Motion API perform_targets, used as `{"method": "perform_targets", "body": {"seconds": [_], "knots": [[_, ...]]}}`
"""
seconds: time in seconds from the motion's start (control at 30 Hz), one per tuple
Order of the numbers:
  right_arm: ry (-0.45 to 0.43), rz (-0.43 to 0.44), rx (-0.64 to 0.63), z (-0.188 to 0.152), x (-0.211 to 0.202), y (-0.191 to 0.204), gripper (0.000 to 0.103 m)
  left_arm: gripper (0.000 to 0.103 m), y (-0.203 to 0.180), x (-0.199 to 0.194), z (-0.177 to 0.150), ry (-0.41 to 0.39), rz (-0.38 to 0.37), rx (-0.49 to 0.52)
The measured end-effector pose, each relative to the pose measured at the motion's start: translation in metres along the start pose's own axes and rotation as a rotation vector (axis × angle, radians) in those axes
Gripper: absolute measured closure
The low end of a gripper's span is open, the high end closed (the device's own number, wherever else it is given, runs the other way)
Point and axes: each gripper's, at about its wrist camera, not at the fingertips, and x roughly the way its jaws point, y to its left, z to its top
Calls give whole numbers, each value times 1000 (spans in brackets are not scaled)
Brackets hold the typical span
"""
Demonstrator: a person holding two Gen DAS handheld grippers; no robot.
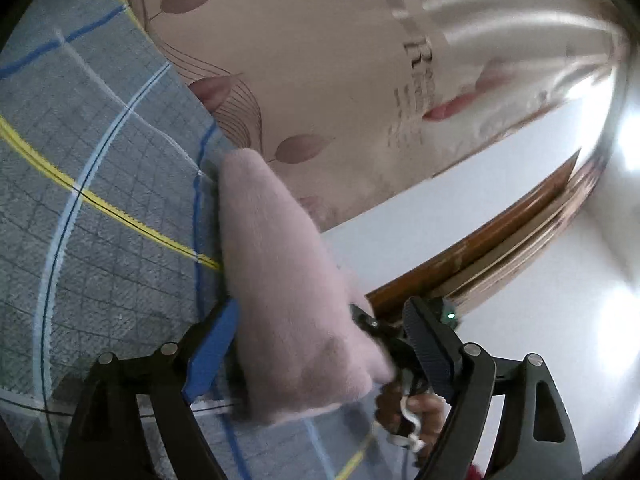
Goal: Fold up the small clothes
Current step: 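Fold the bundle end over with the right tool and release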
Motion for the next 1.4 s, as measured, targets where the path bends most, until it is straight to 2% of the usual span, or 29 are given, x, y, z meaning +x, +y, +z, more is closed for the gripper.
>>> {"method": "perform_targets", "body": {"seconds": [0.07,0.17,0.23,0.3,0.33,0.4,0.47,0.53,0.57,0.6,0.63,0.77,0.87,0.93,0.97,1.03,1.07,1.1,1.13,1.17,1.27,1.37,1.4], "knots": [[-7,-3,-23,-6,3,1,85,20,-13,0,-4,-14,48,80],[-36,19,22,-3,2,-10,85,20,-43,-1,-15,-54,147,283],[-60,59,29,-3,-3,-13,85,20,-59,9,-22,-20,197,368],[-69,60,-15,-5,-7,-2,85,20,-76,17,-30,-13,219,458],[-62,61,-30,-4,-4,3,85,20,-86,23,-35,-13,253,514],[-24,84,-45,-8,7,6,84,20,-93,44,-42,37,350,580],[-2,60,-68,-14,17,3,83,20,-90,52,-41,60,365,572],[1,110,-3,-11,13,-11,83,20,-85,53,-39,85,375,548],[-2,127,31,-11,10,-17,78,20,-81,55,-39,114,382,530],[-17,142,73,-12,3,-24,72,20,-79,57,-39,125,383,521],[-35,147,99,-14,-4,-28,71,20,-79,55,-40,124,382,520],[-95,125,79,-32,-39,-14,71,20,-77,54,-39,126,377,500],[-77,24,-33,-51,-47,15,71,18,-77,51,-38,126,366,486],[-8,-126,-86,-68,-33,21,79,18,-76,52,-39,135,383,483],[34,-175,-84,-74,-23,15,81,18,-76,53,-41,149,402,488],[14,-173,-80,-76,-29,11,82,18,-79,55,-46,175,446,520],[19,-205,-101,-75,-30,13,82,18,-81,56,-48,181,463,532],[23,-210,-112,-76,-29,12,79,18,-81,56,-50,189,481,540],[26,-209,-110,-77,-29,9,67,18,-80,56,-51,193,489,539],[34,-206,-90,-77,-29,4,66,18,-79,54,-50,189,480,529],[23,-115,-12,-76,-36,-10,64,18,-63,46,-39,168,462,419],[17,-118,-15,-78,-37,-9,64,20,-25,37,-25,181,369,168],[16,-125,-23,-77,-34,-4,64,20,-22,27,-22,119,348,151]]}}
